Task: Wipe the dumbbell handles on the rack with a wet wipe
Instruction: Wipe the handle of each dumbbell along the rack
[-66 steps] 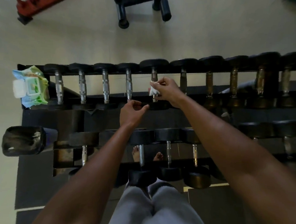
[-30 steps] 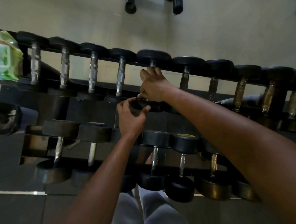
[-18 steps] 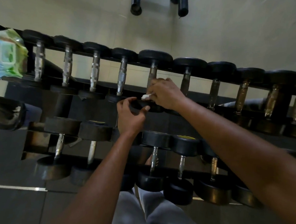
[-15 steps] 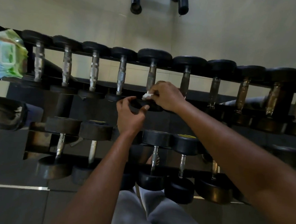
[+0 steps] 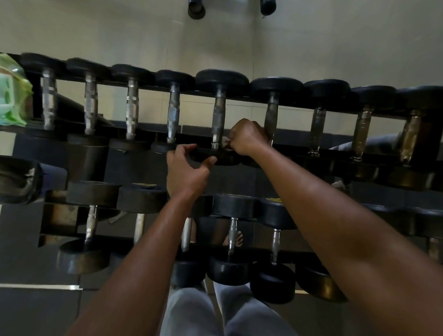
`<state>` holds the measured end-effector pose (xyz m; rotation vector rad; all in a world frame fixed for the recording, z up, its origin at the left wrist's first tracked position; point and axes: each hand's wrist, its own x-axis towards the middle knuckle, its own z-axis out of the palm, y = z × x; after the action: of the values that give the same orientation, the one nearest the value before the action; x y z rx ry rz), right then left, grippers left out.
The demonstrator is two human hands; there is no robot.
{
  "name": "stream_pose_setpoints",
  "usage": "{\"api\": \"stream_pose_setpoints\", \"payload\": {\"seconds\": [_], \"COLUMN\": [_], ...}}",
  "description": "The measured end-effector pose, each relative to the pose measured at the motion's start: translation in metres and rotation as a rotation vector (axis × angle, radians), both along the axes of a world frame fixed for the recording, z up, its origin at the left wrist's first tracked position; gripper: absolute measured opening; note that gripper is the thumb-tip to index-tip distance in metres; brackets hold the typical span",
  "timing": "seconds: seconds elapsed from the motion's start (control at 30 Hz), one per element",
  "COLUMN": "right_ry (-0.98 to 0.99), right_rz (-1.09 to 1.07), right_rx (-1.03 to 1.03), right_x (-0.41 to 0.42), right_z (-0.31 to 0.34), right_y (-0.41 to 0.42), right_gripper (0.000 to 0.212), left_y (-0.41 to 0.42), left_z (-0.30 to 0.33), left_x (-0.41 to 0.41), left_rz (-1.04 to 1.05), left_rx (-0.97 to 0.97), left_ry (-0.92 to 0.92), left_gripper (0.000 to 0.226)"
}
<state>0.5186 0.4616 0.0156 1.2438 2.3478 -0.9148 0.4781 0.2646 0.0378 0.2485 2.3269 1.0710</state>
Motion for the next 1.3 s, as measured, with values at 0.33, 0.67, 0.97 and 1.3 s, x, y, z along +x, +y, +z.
{"api": "stream_pose_setpoints", "payload": {"seconds": [0.33, 0.67, 0.97, 1.3], "right_ry": [0.394, 0.422, 0.538, 0.322], "right_rz": [0.177, 0.345, 0.135, 0.283], "right_rx": [0.031, 0.222, 0.493, 0.585], "right_x": [0.011, 0.005, -0.033, -0.067], "right_z": [0.010, 0.012, 0.024, 0.029], "right_y": [-0.006, 0.000, 0.026, 0.003], "right_gripper": [0.019, 0.023, 0.019, 0.027], "left_y": [0.000, -0.003, -0.005, -0.008], "left_z": [0.000, -0.004, -0.012, -0.013], "left_x": [-0.002, -0.011, -0.012, -0.009], "left_rz": [-0.003, 0.003, 0.015, 0.030], "left_rx": [-0.005, 0.051, 0.086, 0.123], "left_ry": [0.005, -0.042, -0.033, -0.037], "left_gripper": [0.056, 0.056, 0.054, 0.053]}}
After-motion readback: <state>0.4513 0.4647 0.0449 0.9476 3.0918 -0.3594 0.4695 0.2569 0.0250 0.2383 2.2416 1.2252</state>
